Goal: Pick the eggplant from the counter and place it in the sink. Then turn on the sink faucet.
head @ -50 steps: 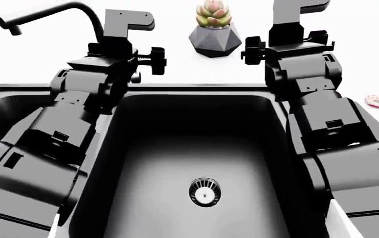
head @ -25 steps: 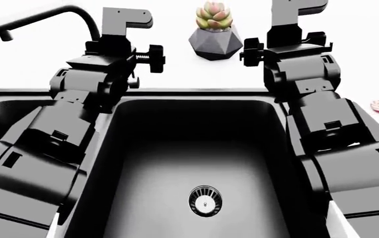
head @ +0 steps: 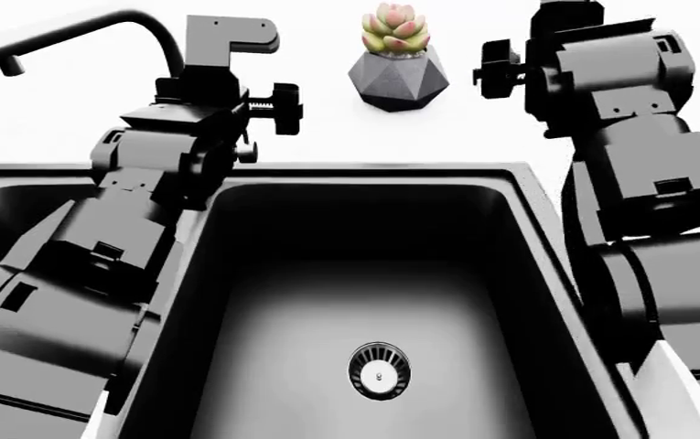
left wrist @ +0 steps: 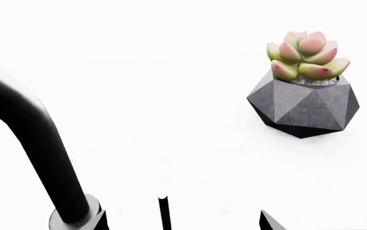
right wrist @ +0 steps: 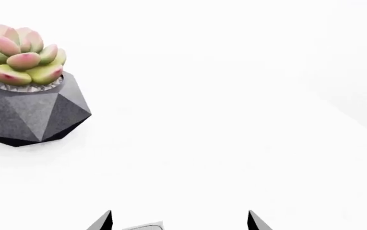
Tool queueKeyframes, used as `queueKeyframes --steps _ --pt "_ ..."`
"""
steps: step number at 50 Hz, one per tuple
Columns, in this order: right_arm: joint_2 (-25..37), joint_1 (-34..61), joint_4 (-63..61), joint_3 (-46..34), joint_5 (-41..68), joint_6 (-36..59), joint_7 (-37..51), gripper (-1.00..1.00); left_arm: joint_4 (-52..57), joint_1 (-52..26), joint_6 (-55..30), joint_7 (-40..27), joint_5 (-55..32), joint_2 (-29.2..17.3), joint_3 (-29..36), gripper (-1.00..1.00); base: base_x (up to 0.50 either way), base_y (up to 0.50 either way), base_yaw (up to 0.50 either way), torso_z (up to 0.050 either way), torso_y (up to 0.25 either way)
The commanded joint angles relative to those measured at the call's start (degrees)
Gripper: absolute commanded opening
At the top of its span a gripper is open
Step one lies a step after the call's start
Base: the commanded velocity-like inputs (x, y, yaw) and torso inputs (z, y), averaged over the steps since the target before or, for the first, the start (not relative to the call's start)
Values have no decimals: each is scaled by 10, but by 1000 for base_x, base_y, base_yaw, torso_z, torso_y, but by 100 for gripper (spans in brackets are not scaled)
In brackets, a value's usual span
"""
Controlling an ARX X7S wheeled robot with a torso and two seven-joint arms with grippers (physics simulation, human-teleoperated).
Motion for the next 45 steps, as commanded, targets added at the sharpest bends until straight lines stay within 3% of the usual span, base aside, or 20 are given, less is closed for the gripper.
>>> queueKeyframes --steps 1,4,6,7,9,15,20,26,37,45 --pt "49 13 -89 -5 -44 158 -97 100 0 0 1 8 26 11 -18 100 0 0 0 0 0" --pt "105 -46 -347 -14 -30 414 -129 100 0 -2 0 9 27 11 -21 100 0 0 0 0 0" --pt "143 -60 -519 -14 -12 493 -139 100 0 -1 0 8 27 11 -21 100 0 0 0 0 0" --pt "173 -54 -588 -26 74 494 -83 100 0 0 0 8 27 11 -21 100 0 0 0 0 0" --pt "293 -44 -623 -59 246 493 89 100 0 -2 -1 8 27 11 -21 100 0 0 0 0 0" --pt "423 -31 -653 -111 762 486 605 100 0 0 -3 6 37 11 -29 100 0 0 0 0 0" --pt "506 -36 -718 -164 1191 437 715 100 0 -4 -4 5 38 11 -31 100 0 0 0 0 0" --pt "612 -59 -813 -210 1283 359 728 100 0 -3 -5 6 57 11 -51 100 0 0 0 0 0" --pt "735 -166 -895 -173 1241 296 658 100 0 -3 -11 10 97 11 -92 100 0 0 0 0 0" --pt "770 -202 -892 -165 1202 271 616 100 0 0 -10 9 95 11 -90 100 0 0 0 0 0"
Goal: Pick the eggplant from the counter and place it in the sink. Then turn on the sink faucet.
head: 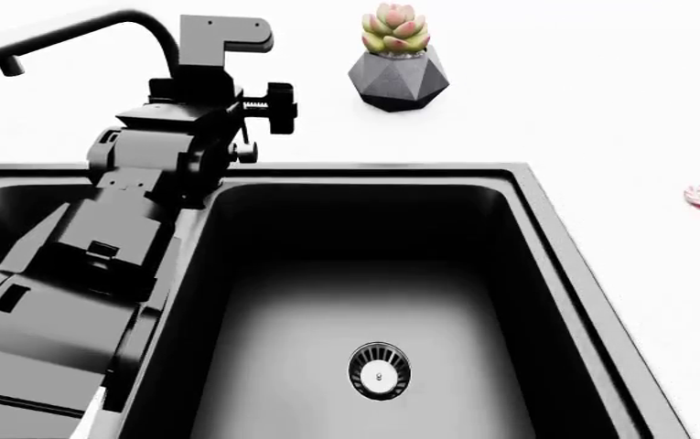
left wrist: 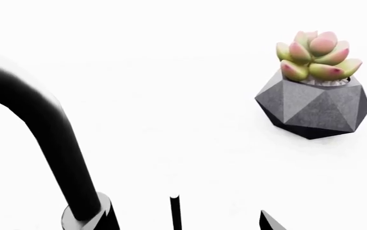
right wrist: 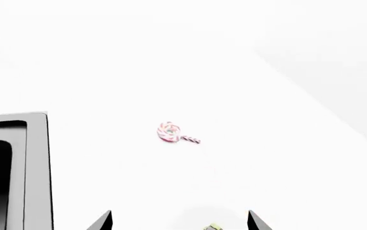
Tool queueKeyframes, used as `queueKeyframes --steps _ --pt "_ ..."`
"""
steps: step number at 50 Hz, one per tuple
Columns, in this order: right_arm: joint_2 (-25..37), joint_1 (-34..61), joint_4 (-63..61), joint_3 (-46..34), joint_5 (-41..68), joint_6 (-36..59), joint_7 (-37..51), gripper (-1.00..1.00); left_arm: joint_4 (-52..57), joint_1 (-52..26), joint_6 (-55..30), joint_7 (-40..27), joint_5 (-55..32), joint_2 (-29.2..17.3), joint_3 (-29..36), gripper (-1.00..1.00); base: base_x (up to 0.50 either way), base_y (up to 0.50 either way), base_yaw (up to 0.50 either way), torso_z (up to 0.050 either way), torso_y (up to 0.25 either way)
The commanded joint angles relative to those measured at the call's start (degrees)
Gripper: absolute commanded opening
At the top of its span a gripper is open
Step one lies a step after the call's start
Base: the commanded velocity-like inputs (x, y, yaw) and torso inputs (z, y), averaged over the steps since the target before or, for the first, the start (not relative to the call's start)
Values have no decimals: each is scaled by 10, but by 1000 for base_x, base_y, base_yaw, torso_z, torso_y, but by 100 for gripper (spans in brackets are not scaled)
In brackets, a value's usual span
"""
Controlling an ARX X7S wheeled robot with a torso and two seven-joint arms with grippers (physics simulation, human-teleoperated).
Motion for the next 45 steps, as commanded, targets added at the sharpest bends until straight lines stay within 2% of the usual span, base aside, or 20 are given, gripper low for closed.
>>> queueKeyframes --steps 1,12,22,28,34,42,43,45 --pt "91 -66 -40 22 5 -58 -43 100 0 -2 -1 8 26 11 -22 100 0 0 0 0 0" --pt "149 -119 -14 12 -37 -116 -120 100 0 -1 -1 9 46 11 -39 100 0 0 0 0 0" --pt "161 -152 4 -9 -60 -157 -156 100 0 5 0 11 68 11 -64 100 0 0 0 0 0" --pt "131 -163 26 -18 -82 -162 -172 100 0 1 -1 10 58 11 -51 100 0 0 0 0 0" --pt "115 -173 40 -23 -92 -173 -185 100 0 1 -3 13 77 11 -73 100 0 0 0 0 0" --pt "113 -181 41 -25 -94 -182 -190 100 0 0 -4 13 75 11 -72 100 0 0 0 0 0" --pt "92 -193 69 -36 -115 -192 -206 100 0 -1 -3 14 81 11 -78 100 0 0 0 0 0" --pt "92 -193 69 -36 -116 -191 -206 100 0 -1 -4 15 85 11 -81 100 0 0 0 0 0"
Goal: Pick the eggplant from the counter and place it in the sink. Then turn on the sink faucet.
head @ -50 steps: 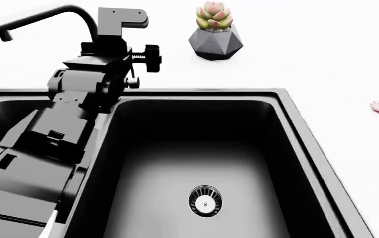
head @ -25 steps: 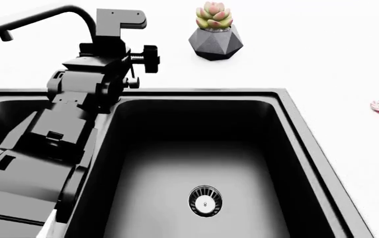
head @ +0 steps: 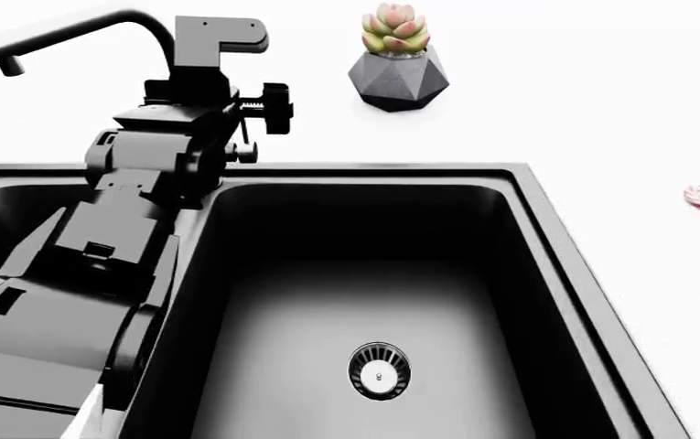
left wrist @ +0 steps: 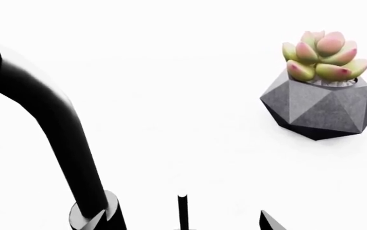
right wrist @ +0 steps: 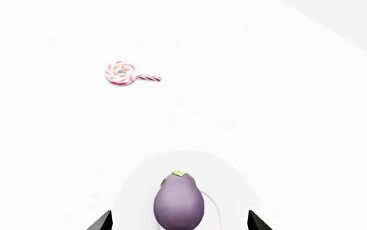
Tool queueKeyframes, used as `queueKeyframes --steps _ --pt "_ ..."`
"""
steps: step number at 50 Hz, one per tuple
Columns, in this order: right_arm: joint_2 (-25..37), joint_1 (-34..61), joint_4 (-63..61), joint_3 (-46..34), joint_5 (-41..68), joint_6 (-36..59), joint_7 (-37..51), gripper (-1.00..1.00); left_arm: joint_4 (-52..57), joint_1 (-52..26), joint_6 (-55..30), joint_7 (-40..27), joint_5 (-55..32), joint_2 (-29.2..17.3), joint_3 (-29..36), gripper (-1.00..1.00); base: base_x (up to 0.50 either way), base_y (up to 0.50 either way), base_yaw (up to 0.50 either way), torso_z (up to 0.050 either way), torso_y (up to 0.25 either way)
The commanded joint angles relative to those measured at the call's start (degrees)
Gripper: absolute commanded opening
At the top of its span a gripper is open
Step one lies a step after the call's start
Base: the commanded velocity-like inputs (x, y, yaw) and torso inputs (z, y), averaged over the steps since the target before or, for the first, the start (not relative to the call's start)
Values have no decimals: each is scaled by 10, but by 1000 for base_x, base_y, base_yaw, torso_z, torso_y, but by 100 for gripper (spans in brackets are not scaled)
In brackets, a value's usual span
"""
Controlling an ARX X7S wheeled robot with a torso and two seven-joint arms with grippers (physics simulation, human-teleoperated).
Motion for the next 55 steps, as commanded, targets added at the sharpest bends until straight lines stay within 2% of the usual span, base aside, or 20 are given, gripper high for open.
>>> queueKeyframes --steps 1,17,25,55 --pt "-46 -24 40 0 -47 -24 -41 100 0 -3 -1 10 33 11 -26 100 0 0 0 0 0" --pt "-135 24 179 -17 -120 7 -72 100 0 4 -2 17 83 11 -78 100 0 0 0 0 0" --pt "-142 23 201 -22 -132 7 -74 100 0 6 -3 22 112 11 -108 100 0 0 0 0 0" --pt "-145 -23 243 -38 -151 -18 -111 100 0 14 -1 24 118 11 -112 100 0 0 0 0 0"
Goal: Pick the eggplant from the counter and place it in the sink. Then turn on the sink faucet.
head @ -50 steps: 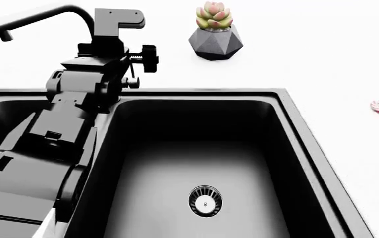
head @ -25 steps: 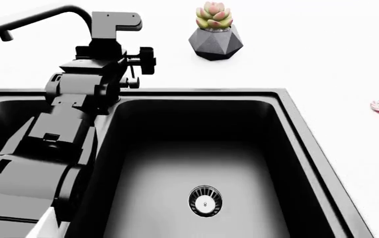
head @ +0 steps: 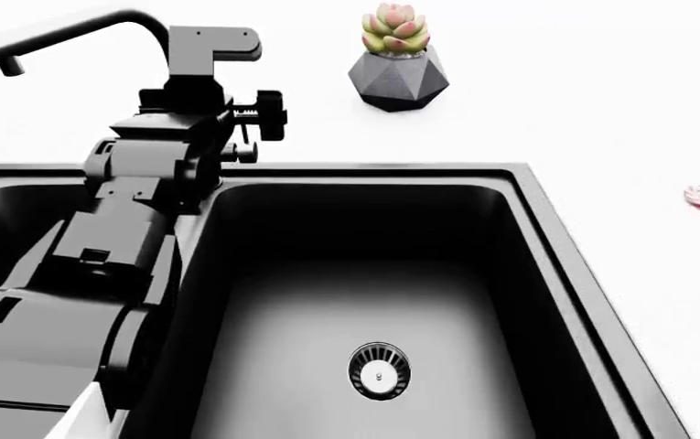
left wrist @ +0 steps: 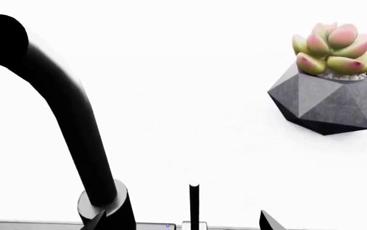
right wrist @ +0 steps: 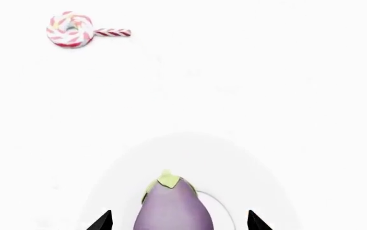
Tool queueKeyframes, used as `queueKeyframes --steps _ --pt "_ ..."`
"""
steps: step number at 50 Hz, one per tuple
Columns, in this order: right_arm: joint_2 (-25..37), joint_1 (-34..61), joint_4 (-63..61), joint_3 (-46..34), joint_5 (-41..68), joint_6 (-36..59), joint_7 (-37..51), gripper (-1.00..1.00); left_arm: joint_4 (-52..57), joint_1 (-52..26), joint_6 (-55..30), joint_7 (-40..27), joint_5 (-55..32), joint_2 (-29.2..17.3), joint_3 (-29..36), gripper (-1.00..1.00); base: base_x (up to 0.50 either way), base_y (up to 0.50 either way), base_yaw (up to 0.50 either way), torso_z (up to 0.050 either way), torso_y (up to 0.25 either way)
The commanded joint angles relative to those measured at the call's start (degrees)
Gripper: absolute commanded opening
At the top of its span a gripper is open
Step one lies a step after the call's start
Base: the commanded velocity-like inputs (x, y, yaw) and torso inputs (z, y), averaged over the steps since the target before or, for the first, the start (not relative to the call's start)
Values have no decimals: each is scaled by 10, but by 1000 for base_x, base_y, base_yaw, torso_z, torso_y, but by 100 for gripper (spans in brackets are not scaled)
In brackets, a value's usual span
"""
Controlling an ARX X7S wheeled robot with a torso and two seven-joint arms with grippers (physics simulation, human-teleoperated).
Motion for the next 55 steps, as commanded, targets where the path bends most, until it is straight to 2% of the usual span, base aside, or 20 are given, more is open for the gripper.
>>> queueKeyframes --steps 1,31,32,45,48,55 --pt "-17 -17 9 11 -18 -14 -26 100 0 3 1 9 21 11 -17 100 0 0 0 0 0" --pt "-29 -48 29 -5 -34 -18 -63 100 0 11 3 11 42 11 -37 100 0 0 0 0 0" --pt "-27 -48 23 -4 -37 -23 -56 -100 0 12 3 11 44 11 -38 100 0 0 0 0 0" --pt "-9 -36 -7 9 -33 -27 -40 -100 0 9 2 13 46 11 -40 100 0 0 0 0 0" --pt "14 -7 -56 29 -19 -13 -31 -100 0 8 3 12 44 11 -38 100 0 0 0 0 0" --pt "14 -7 -56 29 -19 -13 -31 -100 0 8 3 12 43 11 -37 100 0 0 0 0 0"
